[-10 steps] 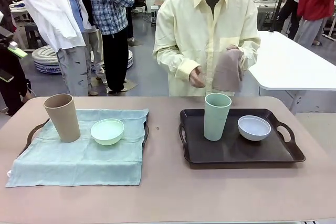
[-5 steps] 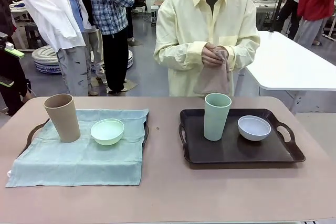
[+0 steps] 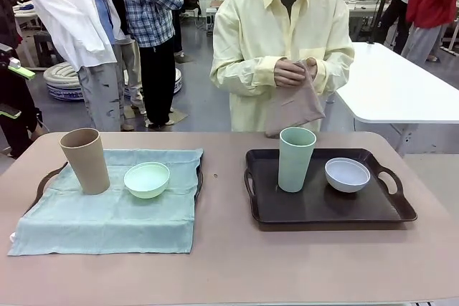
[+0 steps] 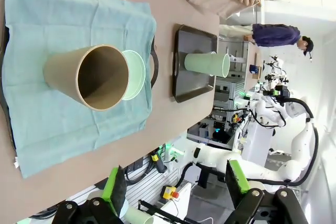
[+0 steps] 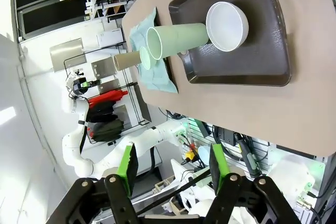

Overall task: Set up a tray with a mat and arrange the tableware.
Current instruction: Pick up the Picnic Bowl and Reusable plastic cup from the Handle tray in front of the human's position and hold them in the air.

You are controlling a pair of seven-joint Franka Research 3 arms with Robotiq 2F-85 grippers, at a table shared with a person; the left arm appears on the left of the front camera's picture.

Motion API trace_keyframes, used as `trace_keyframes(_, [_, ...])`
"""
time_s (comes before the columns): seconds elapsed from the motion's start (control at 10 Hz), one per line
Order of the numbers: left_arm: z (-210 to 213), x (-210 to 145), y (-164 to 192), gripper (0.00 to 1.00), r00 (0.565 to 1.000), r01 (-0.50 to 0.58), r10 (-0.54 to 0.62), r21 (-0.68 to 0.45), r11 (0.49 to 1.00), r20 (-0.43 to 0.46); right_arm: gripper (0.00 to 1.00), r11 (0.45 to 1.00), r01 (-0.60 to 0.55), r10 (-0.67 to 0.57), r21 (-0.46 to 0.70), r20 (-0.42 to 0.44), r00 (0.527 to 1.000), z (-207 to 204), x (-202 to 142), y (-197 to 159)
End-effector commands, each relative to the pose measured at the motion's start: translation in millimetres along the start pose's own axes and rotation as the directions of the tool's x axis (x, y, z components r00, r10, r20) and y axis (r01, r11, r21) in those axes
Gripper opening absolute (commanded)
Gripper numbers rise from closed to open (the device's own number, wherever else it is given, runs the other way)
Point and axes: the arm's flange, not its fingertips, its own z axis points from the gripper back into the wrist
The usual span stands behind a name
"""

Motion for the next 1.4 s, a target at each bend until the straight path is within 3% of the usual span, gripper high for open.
trace_keyframes(0.0, [3, -1, 0, 1.00, 1.000, 0.003, -0.003, 0.008, 1.000, -0.008, 0.72, 1.000, -0.005, 0.005, -0.002, 0.004, 1.000, 2, -2, 1])
trace_keyframes(0.7, [0, 0, 0, 1.00, 1.000, 0.000, 0.000, 0.000, 1.000, 0.000, 0.72, 1.000, 0.002, -0.002, 0.000, 0.003, 1.000, 1, -1, -1])
trace_keyframes(0.8, [-16, 1, -21, 1.00, 0.995, 0.099, -0.097, 0.068, 0.993, -0.024, 0.72, 0.992, -0.071, 0.075, -0.107, 0.039, 0.996, -2, -1, 14])
trace_keyframes(0.9, [-36, 2, -44, 1.00, 0.977, 0.211, -0.201, 0.149, 0.966, -0.076, 0.72, 0.974, -0.105, 0.114, -0.202, 0.034, 0.993, -10, -2, 28])
trace_keyframes(1.0, [-64, 3, -75, 1.00, 0.934, 0.357, -0.340, 0.245, 0.901, -0.108, 0.72, 0.930, -0.149, 0.167, -0.337, 0.026, 0.986, -29, -6, 47])
trace_keyframes(1.3, [-148, 6, -132, 1.00, 0.786, 0.618, -0.555, 0.372, 0.693, -0.271, 0.72, 0.783, -0.261, 0.289, -0.565, -0.041, 0.956, -89, -10, 80])
